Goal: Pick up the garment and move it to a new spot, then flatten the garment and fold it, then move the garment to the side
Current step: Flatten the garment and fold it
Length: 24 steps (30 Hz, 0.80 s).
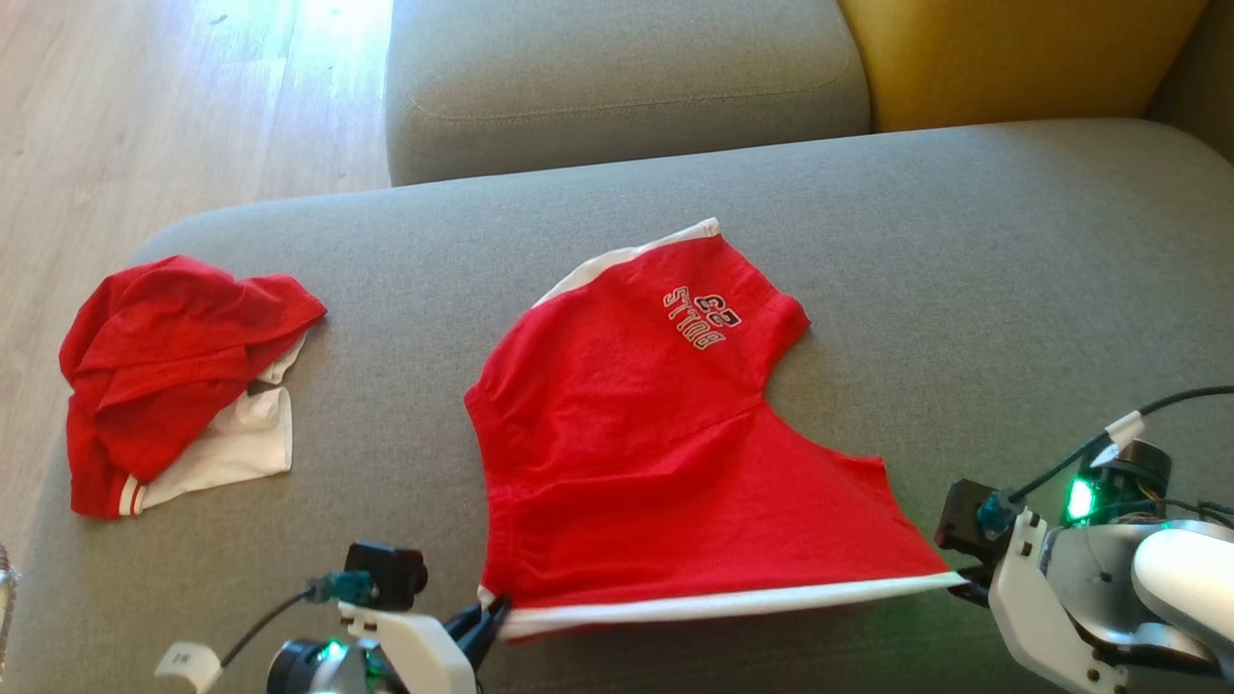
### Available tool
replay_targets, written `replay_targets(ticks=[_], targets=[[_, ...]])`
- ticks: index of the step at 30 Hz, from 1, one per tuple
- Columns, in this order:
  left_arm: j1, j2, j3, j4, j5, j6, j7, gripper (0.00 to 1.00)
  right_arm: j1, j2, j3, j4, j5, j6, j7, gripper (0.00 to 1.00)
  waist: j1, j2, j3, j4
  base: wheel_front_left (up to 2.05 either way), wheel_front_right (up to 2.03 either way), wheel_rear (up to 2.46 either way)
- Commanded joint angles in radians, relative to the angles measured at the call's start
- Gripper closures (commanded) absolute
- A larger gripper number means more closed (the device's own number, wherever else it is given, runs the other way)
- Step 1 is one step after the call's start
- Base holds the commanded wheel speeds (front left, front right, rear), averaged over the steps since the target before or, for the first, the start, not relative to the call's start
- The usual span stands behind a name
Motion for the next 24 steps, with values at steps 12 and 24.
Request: replay_targets(ticks=[12,24], targets=[[0.012,0.079,0.065,-0.210,-0.044,0.064,0.052,1.00,-0.052,-0.058,-0.018,-0.020,0.045,-0.001,-0.056,1.00,0.0001,-0.0001,0.013,-0.001,0.00,0.00,0.00],[-0.093,0.086,0.143,-0.296,-0.149,0.063,0.146,1.00,-0.248,0.037,-0.029,0.158,0.092,-0.001,-0.194,1.00,0.0001,-0.0001,0.104,0.037,0.00,0.00,0.00]])
